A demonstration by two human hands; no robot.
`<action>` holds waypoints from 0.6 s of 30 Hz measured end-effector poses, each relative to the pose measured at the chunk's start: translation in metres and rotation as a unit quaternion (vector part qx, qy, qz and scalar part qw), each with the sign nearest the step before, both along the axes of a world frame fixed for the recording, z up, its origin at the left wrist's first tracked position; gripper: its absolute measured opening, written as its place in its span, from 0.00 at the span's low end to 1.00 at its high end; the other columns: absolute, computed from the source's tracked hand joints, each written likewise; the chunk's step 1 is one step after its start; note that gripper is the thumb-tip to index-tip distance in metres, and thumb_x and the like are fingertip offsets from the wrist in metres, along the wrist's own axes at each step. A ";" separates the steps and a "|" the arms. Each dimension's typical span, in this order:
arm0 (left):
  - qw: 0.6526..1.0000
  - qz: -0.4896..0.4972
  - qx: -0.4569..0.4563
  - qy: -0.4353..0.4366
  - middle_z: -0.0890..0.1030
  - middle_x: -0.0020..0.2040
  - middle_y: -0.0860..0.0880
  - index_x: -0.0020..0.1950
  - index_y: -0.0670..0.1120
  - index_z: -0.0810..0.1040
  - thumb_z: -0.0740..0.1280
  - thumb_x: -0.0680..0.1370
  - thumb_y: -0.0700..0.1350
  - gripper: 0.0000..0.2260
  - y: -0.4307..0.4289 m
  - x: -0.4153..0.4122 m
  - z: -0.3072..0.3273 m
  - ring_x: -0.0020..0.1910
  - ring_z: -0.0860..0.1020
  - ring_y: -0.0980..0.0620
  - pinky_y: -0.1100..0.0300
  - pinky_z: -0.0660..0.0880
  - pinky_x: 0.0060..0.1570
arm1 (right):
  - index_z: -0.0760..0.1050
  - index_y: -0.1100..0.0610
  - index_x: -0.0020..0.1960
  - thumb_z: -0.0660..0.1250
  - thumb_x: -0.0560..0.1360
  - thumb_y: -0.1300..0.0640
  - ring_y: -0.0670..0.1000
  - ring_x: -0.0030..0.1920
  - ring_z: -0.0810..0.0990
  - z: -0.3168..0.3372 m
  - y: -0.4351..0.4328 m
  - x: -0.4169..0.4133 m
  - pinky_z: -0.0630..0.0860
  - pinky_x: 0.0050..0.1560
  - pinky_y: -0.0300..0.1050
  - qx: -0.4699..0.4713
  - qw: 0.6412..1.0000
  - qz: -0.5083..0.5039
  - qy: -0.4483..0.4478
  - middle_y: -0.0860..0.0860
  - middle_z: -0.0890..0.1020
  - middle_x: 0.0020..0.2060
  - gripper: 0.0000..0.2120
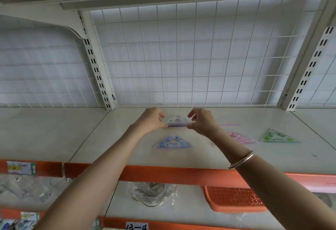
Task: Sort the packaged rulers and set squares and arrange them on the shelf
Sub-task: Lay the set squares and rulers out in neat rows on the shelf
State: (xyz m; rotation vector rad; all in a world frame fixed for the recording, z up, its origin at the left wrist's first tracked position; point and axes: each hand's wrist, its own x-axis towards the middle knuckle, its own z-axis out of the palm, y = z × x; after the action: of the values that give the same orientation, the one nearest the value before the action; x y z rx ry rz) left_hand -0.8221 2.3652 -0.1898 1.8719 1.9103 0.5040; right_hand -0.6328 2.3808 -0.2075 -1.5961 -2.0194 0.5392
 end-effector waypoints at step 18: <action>0.987 0.008 -0.130 0.093 0.82 0.53 0.44 0.56 0.40 0.81 0.78 0.67 0.44 0.20 0.070 0.018 -0.014 0.52 0.80 0.46 0.60 0.72 0.44 | 0.78 0.65 0.50 0.78 0.64 0.57 0.53 0.43 0.72 -0.010 0.064 -0.026 0.68 0.36 0.42 -0.179 0.982 -0.049 -0.029 0.55 0.76 0.42 0.20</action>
State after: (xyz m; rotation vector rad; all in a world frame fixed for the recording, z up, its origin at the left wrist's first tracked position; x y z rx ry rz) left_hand -0.8040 2.4350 -0.2042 1.7846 1.9994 0.0794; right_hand -0.6586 2.4453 -0.2175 -1.9278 -1.9515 0.8661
